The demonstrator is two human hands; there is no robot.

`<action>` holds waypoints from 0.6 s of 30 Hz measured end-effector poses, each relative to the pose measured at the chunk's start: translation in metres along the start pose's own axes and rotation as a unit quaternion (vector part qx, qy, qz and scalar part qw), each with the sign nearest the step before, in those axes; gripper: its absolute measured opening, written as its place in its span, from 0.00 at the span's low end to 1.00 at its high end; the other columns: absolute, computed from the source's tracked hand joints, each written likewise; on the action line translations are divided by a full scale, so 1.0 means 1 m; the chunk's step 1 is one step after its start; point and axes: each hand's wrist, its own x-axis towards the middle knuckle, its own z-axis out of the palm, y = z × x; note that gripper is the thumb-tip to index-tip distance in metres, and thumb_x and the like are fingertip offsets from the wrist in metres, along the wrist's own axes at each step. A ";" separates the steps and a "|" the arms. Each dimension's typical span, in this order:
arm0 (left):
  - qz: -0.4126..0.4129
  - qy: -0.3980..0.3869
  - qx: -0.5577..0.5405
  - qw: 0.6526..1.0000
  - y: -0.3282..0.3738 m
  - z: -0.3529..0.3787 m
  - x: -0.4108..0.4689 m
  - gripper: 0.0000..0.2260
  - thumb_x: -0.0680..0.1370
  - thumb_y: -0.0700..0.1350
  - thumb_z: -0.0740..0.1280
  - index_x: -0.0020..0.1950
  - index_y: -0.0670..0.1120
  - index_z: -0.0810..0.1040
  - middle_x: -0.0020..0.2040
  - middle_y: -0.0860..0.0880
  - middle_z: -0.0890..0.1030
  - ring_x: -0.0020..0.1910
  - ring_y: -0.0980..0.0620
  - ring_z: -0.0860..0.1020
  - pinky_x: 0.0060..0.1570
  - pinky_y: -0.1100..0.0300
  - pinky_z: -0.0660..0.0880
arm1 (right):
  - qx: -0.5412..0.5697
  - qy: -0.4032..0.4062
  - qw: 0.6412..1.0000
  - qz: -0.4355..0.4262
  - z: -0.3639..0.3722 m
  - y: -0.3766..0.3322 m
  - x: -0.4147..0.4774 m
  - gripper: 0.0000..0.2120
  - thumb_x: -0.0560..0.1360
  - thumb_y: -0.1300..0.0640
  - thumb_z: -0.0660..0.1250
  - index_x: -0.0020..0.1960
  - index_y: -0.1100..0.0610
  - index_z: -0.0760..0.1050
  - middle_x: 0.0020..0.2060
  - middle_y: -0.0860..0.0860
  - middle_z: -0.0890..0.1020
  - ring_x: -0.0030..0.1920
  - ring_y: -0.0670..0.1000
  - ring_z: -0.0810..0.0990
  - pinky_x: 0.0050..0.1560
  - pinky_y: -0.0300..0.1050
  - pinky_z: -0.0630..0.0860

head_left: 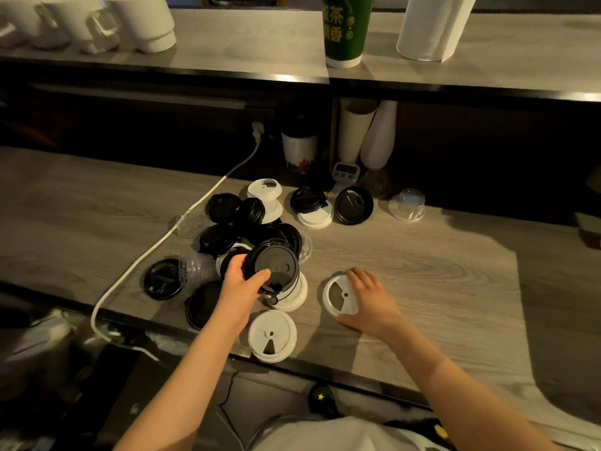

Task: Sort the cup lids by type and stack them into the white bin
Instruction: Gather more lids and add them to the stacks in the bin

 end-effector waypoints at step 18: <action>0.050 -0.133 0.018 0.990 0.041 0.134 0.004 0.16 0.75 0.37 0.67 0.61 0.48 0.71 0.56 0.48 0.79 0.56 0.50 0.78 0.56 0.52 0.76 | 0.216 0.259 0.940 0.044 -0.124 0.052 -0.065 0.46 0.64 0.51 0.78 0.75 0.57 0.57 0.71 0.52 0.65 0.71 0.51 0.62 0.65 0.36 0.57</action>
